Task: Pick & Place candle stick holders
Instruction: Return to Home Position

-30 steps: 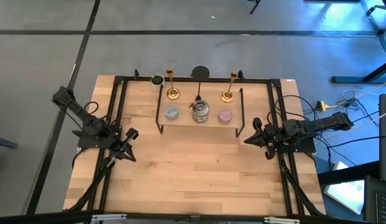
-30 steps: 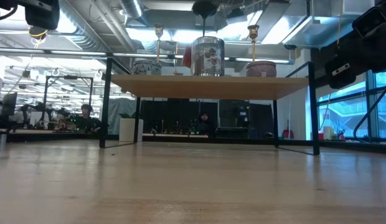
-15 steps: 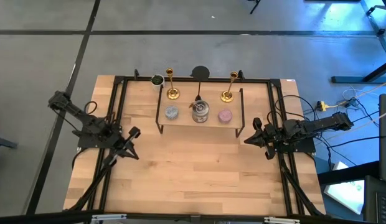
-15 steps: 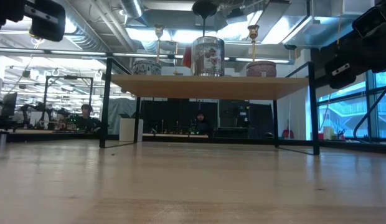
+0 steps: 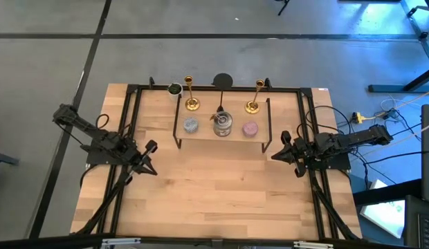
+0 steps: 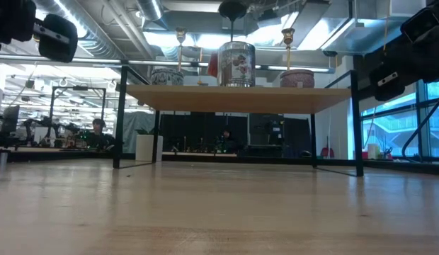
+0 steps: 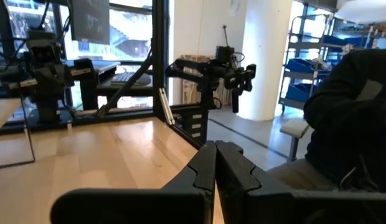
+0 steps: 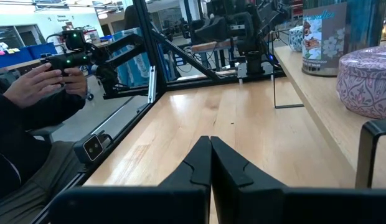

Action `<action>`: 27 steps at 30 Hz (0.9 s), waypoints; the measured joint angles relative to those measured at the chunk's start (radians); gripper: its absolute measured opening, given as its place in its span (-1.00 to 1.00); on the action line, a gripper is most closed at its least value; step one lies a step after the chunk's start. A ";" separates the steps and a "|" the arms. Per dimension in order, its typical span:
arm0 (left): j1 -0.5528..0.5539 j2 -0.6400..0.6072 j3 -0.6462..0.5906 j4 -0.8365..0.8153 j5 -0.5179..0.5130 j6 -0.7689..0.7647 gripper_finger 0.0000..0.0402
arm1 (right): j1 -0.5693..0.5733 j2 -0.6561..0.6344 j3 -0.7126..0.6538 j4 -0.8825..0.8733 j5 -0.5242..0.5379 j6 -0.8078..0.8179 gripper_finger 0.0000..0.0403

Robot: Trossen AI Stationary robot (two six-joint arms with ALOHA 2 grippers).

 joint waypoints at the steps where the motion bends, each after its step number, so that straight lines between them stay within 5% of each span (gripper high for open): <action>1: 0.002 -0.004 0.000 0.003 0.003 0.000 -0.99 | 0.000 0.000 0.000 0.000 0.000 0.000 -1.00; 14: 0.002 -0.031 0.000 -0.247 -0.090 0.005 -0.99 | 0.000 0.000 0.000 0.000 0.000 0.000 -1.00; 27: 0.002 -0.030 0.000 -0.253 -0.098 -0.033 -0.99 | 0.000 0.000 0.000 0.000 0.000 0.000 -1.00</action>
